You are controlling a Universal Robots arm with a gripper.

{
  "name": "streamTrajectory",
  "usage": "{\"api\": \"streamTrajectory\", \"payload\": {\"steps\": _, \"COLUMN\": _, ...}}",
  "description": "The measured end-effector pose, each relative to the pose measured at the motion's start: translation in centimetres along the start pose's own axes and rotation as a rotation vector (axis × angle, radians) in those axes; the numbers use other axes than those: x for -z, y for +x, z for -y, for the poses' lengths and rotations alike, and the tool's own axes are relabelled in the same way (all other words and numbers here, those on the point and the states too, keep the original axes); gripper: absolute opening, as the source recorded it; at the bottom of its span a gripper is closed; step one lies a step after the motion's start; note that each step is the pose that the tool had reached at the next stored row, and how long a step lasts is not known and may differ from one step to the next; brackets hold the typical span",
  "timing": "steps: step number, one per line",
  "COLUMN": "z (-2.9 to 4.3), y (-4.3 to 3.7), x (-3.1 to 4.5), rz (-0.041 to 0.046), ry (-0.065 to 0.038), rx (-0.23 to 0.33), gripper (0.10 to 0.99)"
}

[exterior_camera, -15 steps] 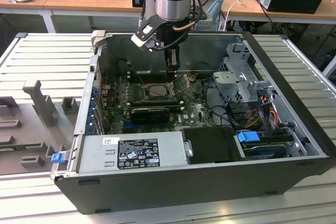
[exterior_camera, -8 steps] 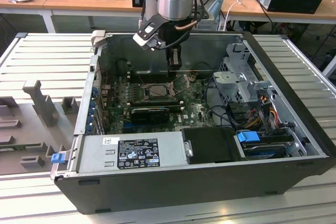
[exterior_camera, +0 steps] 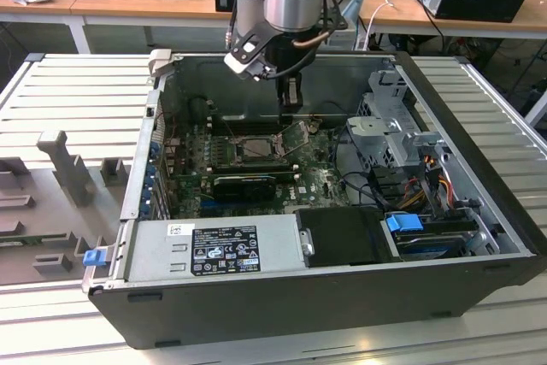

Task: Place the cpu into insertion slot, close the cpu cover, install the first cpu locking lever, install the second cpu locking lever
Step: 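Close the cpu cover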

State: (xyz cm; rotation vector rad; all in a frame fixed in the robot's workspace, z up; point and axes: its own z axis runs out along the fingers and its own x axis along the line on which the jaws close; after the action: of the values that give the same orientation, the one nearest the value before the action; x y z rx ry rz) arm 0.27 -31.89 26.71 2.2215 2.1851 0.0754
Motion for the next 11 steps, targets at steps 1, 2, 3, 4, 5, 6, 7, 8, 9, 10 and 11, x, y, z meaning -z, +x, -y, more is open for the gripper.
{"api": "streamTrajectory", "payload": {"steps": 1, "z": -0.32, "y": 0.01, "x": -0.01, "rz": 0.0002, "ry": 0.001, "rx": 0.0, "gripper": 0.106}}
{"api": "streamTrajectory", "payload": {"steps": 2, "z": -0.69, "y": 0.01, "x": -0.03, "rz": 0.0002, "ry": 0.001, "rx": 0.0, "gripper": 0.106}}
{"api": "streamTrajectory", "payload": {"steps": 3, "z": -0.98, "y": 0.02, "x": -0.04, "rz": 0.0002, "ry": 0.001, "rx": 0.0, "gripper": 0.106}}
{"api": "streamTrajectory", "payload": {"steps": 4, "z": -1.22, "y": 0.03, "x": -0.06, "rz": 0.0001, "ry": 0.002, "rx": 0.0, "gripper": 0.106}}
{"api": "streamTrajectory", "payload": {"steps": 5, "z": -1.49, "y": 0.03, "x": -0.08, "rz": 0.0, "ry": 0.002, "rx": 0.0, "gripper": 0.106}}
{"api": "streamTrajectory", "payload": {"steps": 6, "z": -1.74, "y": 0.04, "x": -0.1, "rz": 0.0, "ry": 0.002, "rx": 0.0, "gripper": 0.106}}
{"api": "streamTrajectory", "payload": {"steps": 7, "z": -1.96, "y": 0.04, "x": -0.11, "rz": -0.0001, "ry": 0.002, "rx": 0.0, "gripper": 0.106}}
{"api": "streamTrajectory", "payload": {"steps": 8, "z": -2.16, "y": 0.04, "x": -0.11, "rz": 0.0001, "ry": 0.002, "rx": 0.0, "gripper": 0.106}}
{"api": "streamTrajectory", "payload": {"steps": 9, "z": -2.63, "y": 0.05, "x": -0.14, "rz": 0.0, "ry": 0.002, "rx": 0.0, "gripper": 0.106}}
{"api": "streamTrajectory", "payload": {"steps": 10, "z": -3.04, "y": 0.06, "x": -0.16, "rz": 0.0001, "ry": 0.003, "rx": 0.0, "gripper": 0.106}}
{"api": "streamTrajectory", "payload": {"steps": 11, "z": -3.17, "y": 0.06, "x": -0.16, "rz": 0.0001, "ry": 0.003, "rx": 0.0, "gripper": 0.106}}
